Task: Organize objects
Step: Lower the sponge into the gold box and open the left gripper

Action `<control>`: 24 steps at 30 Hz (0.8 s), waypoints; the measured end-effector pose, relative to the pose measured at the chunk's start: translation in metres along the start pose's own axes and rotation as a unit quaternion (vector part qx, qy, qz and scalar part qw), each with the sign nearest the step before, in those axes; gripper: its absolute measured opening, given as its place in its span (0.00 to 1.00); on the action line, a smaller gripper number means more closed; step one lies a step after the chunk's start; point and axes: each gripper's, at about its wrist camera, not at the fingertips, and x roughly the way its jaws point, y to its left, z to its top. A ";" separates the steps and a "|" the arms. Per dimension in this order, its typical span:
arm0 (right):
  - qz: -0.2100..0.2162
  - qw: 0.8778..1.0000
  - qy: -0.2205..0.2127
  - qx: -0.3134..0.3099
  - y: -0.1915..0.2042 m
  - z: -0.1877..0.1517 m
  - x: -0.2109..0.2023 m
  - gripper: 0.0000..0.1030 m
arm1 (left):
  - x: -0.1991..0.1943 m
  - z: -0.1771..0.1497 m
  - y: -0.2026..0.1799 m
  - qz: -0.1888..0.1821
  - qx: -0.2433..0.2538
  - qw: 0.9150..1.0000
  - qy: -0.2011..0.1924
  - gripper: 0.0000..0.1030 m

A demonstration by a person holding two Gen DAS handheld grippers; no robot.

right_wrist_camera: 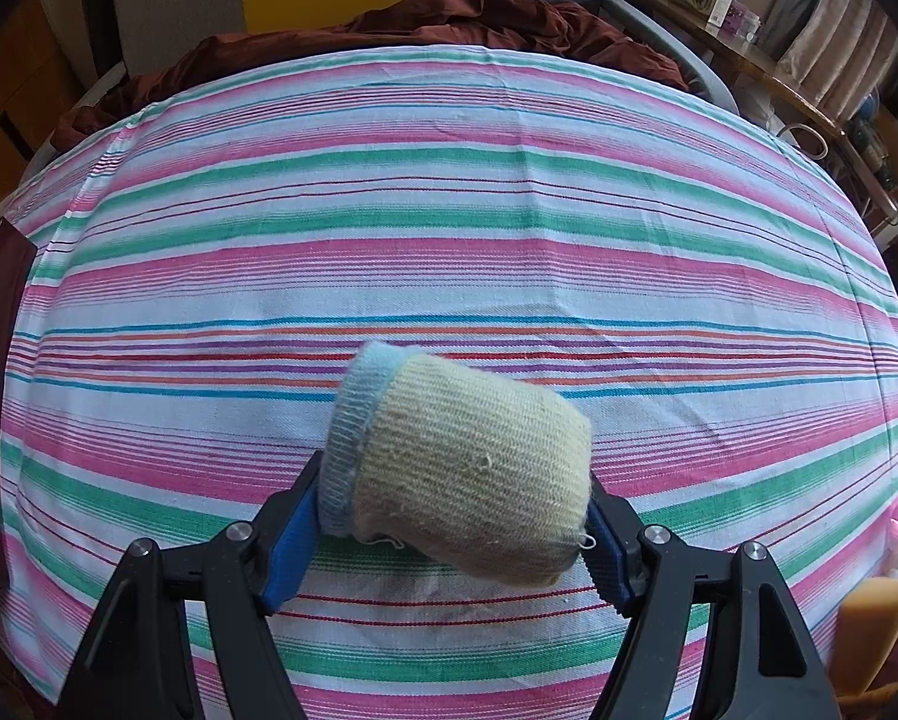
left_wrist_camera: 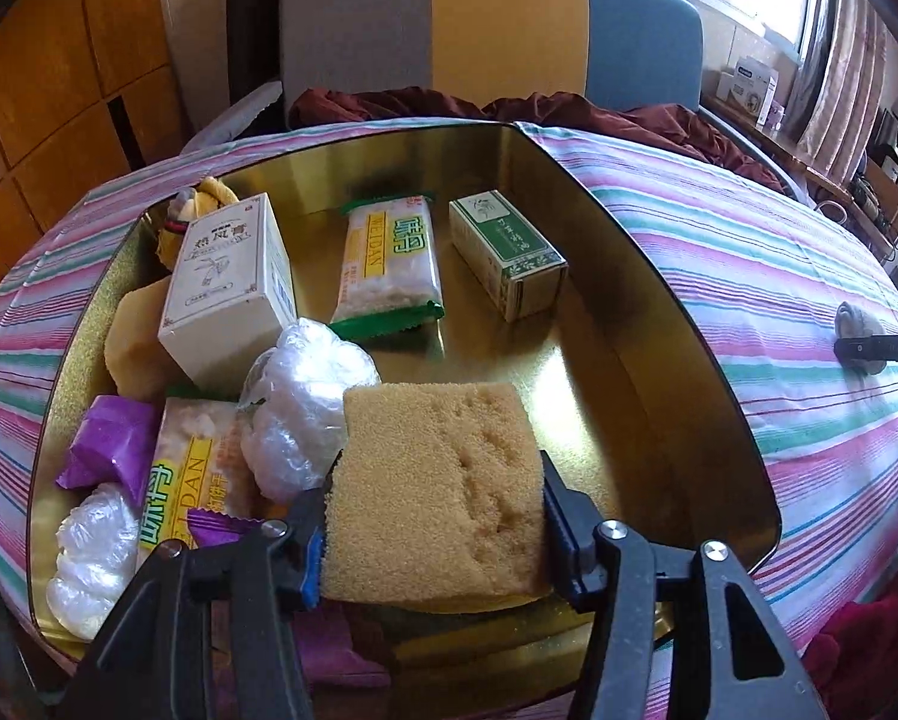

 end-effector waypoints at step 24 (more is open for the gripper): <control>0.005 1.000 0.000 0.019 -0.009 -0.001 0.001 0.72 | -0.054 -0.009 0.015 -0.003 -0.015 0.997 -0.074 0.55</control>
